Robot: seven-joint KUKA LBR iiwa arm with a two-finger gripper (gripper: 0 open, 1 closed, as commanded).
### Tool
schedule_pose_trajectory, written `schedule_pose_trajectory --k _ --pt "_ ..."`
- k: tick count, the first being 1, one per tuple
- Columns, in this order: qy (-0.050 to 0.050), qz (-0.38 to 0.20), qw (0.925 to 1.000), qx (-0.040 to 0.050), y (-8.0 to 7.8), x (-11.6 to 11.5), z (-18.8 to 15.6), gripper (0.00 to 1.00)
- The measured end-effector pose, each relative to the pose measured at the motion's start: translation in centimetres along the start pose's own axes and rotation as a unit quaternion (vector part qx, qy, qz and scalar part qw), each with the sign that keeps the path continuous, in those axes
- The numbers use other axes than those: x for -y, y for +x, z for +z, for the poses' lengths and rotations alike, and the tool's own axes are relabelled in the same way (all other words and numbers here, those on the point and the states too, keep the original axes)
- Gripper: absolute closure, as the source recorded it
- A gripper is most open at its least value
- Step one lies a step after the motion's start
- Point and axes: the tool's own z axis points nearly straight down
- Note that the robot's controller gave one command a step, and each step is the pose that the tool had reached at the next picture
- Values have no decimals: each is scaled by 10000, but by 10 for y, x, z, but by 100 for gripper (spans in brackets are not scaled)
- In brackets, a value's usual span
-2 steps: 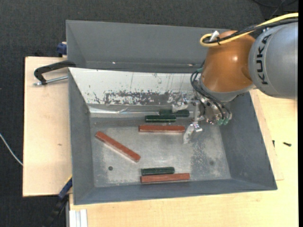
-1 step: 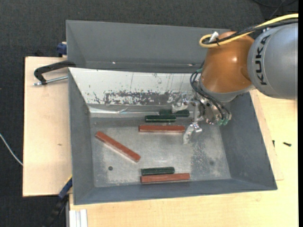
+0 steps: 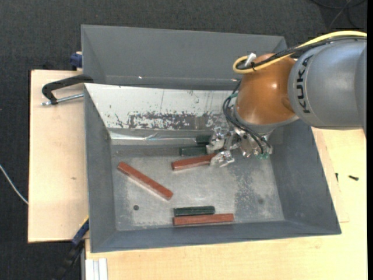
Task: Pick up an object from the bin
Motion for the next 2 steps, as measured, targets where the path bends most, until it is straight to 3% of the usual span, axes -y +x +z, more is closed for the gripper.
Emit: schedule_pose_trajectory --k 1,2 --pt "-1 1 10000 -3 0 0 0 100" --pt "-1 83 9999 -121 5 16 -152 100"
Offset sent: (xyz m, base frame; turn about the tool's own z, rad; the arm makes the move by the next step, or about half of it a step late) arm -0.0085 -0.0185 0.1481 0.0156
